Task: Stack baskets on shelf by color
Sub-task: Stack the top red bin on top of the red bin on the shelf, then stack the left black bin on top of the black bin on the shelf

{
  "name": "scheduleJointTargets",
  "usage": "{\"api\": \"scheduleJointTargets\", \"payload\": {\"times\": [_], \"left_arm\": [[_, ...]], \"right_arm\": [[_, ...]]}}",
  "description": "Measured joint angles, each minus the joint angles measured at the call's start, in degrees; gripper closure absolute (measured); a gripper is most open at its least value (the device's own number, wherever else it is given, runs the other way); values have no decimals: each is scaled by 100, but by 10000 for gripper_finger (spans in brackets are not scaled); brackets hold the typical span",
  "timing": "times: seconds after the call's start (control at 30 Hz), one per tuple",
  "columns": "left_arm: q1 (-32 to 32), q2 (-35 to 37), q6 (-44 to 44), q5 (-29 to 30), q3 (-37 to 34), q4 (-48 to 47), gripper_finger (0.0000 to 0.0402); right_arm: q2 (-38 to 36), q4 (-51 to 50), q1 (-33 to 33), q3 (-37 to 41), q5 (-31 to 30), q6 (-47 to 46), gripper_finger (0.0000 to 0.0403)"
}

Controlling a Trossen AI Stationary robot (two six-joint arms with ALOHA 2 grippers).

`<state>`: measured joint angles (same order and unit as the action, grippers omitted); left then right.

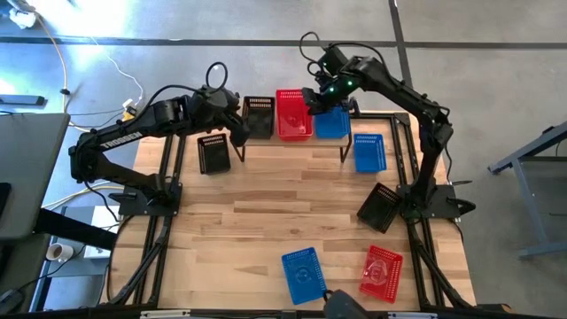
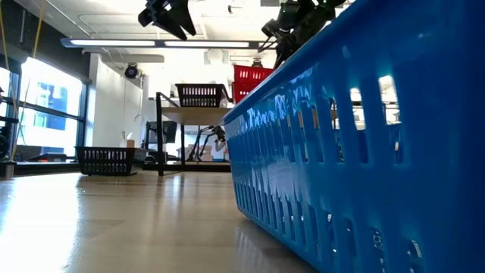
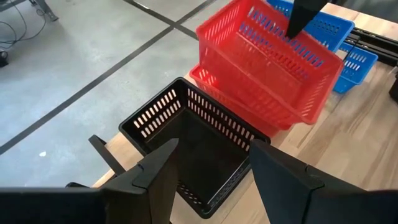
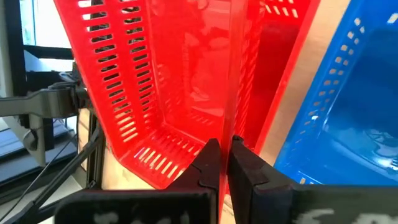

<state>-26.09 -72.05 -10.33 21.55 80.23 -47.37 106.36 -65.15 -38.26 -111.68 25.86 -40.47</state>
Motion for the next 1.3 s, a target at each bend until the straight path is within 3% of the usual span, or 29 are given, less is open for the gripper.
{"api": "scheduleJointTargets", "payload": {"times": [0.27, 0.63, 0.83, 1.3], "left_arm": [[0, 0, 0, 8, 0, 0, 218], [0, 0, 0, 8, 0, 0, 218], [0, 0, -62, 9, 0, -72, 218], [-4, 0, -1294, 351, 0, -1508, 218]], "right_arm": [[64, 24, 0, 0, 101, 85, 395], [51, 36, -39, 0, -74, 97, 330], [39, -2, -76, -352, -34, 403, 319], [36, -501, -21, -1667, -360, 2442, 318]]}}
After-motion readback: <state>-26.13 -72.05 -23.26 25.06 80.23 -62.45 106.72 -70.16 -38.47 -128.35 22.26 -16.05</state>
